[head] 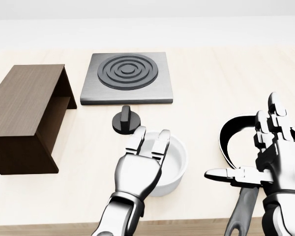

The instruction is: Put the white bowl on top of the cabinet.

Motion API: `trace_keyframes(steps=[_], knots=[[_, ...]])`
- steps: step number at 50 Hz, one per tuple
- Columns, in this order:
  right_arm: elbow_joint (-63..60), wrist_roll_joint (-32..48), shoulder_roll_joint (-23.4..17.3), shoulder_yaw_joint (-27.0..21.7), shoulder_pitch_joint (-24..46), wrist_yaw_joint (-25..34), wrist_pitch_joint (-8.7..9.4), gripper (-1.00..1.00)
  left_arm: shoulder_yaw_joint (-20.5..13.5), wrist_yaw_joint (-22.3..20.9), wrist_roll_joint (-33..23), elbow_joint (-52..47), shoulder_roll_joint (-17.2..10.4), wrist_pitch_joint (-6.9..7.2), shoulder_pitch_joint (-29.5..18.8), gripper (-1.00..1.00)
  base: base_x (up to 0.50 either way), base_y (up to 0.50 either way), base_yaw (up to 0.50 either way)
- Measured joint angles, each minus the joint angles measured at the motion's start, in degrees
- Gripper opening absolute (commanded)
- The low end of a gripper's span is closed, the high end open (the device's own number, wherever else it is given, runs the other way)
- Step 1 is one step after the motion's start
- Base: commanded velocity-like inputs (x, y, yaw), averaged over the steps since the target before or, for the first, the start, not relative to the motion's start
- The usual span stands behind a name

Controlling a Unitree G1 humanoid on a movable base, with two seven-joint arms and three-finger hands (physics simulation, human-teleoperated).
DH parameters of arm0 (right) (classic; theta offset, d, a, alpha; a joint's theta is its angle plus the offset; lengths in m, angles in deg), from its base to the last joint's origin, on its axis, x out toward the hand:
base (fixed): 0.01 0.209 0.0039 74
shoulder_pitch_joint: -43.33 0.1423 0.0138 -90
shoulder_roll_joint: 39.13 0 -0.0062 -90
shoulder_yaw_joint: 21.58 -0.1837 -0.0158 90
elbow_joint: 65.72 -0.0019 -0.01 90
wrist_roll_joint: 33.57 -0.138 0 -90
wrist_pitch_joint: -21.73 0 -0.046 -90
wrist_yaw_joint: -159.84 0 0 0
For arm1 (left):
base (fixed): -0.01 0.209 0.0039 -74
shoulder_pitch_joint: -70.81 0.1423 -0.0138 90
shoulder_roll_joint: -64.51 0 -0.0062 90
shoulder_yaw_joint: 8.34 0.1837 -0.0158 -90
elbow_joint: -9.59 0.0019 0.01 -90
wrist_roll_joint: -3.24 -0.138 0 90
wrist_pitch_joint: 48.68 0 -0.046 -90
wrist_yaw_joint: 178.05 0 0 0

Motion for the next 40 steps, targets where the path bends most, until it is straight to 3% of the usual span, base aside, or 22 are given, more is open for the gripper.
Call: trace_keyframes(steps=[31,32,33,34,40], knots=[[-0.38,0.14,0.24,0.38,-0.30,0.21,0.00,1.00,-1.75,2.12,2.07,10.68,-0.27,0.00,-4.94,1.00,0.00,0.00,0.00],[-0.41,0.12,0.23,0.36,-0.31,0.22,0.00,1.00,-1.76,2.25,2.16,10.95,-0.24,0.00,-5.05,-0.16,0.00,0.00,0.00],[-0.45,0.09,0.23,0.33,-0.32,0.24,0.00,1.00,-1.78,2.41,2.27,11.21,-0.21,0.00,-5.19,-0.16,0.00,0.00,0.00],[-0.51,0.06,0.23,0.31,-0.34,0.25,0.00,1.00,-1.79,2.55,2.37,11.46,-0.18,0.00,-5.31,-1.00,0.00,0.00,0.00],[-0.63,0.01,0.26,0.26,-0.43,0.30,0.00,1.00,-1.58,2.73,2.80,12.63,-0.14,0.00,-5.52,-1.00,0.00,0.00,0.00]])
